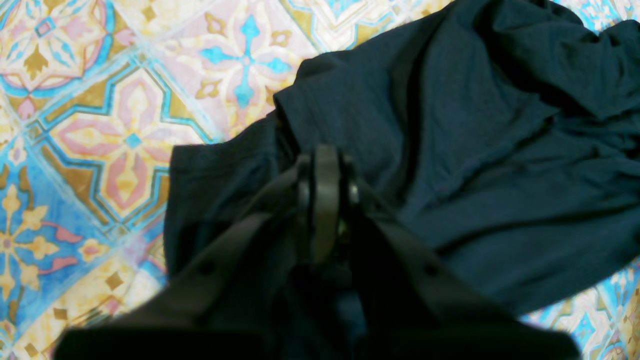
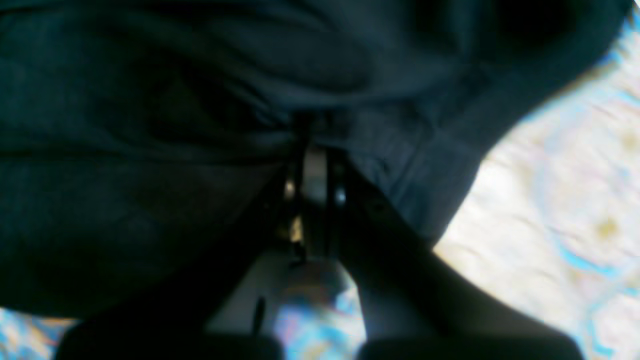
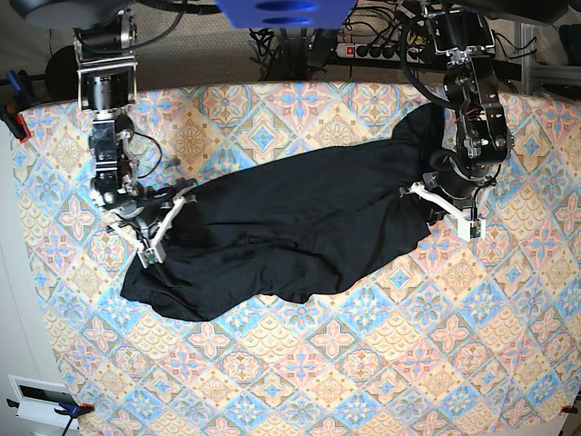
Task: Layout the t-shirt on the table in an organized manner, then fold the t-shirt properly
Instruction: 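Pull the grasped shirt edge with the right gripper away from the left gripper, then release the shirt and move both grippers inward over the shirt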
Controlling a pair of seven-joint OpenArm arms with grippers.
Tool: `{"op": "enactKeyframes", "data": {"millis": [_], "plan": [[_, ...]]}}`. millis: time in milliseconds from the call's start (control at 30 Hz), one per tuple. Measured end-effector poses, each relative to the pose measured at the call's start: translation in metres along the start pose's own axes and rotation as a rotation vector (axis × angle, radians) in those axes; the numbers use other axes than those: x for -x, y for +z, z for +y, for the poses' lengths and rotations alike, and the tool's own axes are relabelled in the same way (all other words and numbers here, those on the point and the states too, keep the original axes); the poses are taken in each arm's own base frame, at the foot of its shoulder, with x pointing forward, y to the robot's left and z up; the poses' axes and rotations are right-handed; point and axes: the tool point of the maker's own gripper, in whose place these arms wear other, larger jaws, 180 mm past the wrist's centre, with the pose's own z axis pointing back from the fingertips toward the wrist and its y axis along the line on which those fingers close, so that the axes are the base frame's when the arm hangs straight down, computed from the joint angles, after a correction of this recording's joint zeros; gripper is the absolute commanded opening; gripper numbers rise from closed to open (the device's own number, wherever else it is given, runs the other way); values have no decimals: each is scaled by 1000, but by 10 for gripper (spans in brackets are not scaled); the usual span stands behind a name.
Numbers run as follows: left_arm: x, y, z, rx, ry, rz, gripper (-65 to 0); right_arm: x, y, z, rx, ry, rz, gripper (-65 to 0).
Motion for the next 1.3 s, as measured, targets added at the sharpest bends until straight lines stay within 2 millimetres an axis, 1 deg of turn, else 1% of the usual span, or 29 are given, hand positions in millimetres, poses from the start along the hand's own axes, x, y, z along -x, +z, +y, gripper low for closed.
{"op": "enactKeyframes", "data": {"millis": [133,267,400,500,600,633,667,733,833,900,967,1033,1067,1133,1233,1267,1300], "plan": [[0,0,0,1,0,0,-647,5,1,-14,12,1,11,-650],[0,0,0,0,0,0,-646,8,1,-20,15,-6,13,-650],[0,0,0,0,0,0,-646,12,2,-31,32,-13,13,-650],[0,0,0,-1,0,0,-646,19,8,-54,76,-61,24,-650],[0,1,2,-4,-7,2,-646,40,23,-92,171,-87,84,-650],[-1,1,4,-7,-11,2,-646,48,28,-101,197,-93,97,-650],[-2,1,5,-11,-15,0,-646,54,31,-105,209,-98,105,-650],[-3,2,7,-14,-17,-2,-646,59,33,-107,220,-110,105,-650],[-2,1,6,-12,-15,0,-646,60,36,-105,230,-100,103,-650],[-2,1,6,-12,-15,-1,-646,62,42,-100,233,-68,114,-650],[-1,1,6,-13,-14,2,-646,61,49,-98,239,-51,117,-648],[-2,1,6,-12,-15,1,-646,63,56,-95,241,-48,141,-628],[-2,1,6,-11,-15,0,-646,62,60,-93,242,-50,152,-612],[-2,1,5,-11,-16,1,-645,50,73,-98,266,-53,125,-580],[0,1,5,-7,-14,6,-642,7,100,-113,338,-21,25,-535],[1,1,5,-7,-14,7,-635,-7,108,-116,353,-10,-12,-525],[1,1,4,-6,-15,8,-622,-16,114,-114,357,2,-33,-517]]}}
